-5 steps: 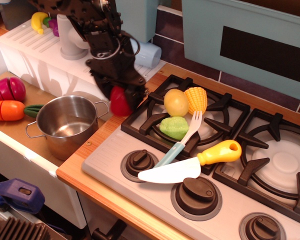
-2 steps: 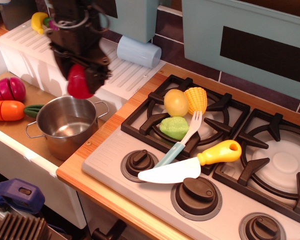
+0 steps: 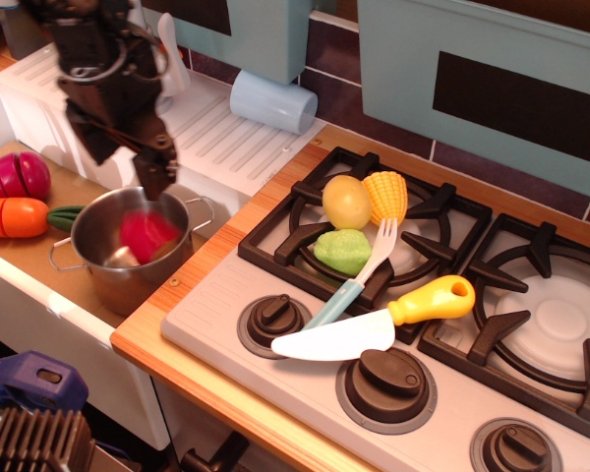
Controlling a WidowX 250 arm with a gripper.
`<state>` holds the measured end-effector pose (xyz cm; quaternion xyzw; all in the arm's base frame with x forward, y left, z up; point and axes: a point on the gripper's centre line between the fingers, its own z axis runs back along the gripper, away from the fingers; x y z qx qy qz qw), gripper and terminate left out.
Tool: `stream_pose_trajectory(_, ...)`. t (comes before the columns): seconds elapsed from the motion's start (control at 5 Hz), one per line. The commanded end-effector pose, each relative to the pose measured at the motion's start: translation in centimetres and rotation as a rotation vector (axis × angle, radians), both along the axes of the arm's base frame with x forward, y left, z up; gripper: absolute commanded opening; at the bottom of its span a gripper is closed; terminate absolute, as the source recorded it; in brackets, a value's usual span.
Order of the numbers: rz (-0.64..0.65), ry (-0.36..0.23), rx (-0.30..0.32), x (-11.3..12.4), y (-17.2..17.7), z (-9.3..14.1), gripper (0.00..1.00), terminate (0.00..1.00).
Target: Put sweet potato in pot
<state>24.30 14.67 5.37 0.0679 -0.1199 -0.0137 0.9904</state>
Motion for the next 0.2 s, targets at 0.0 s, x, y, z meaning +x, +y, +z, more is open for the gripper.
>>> stream_pose_trajectory(0.0, -0.012, -0.037, 0.024, 0.45, 0.19, 1.15, 1.0, 1.0)
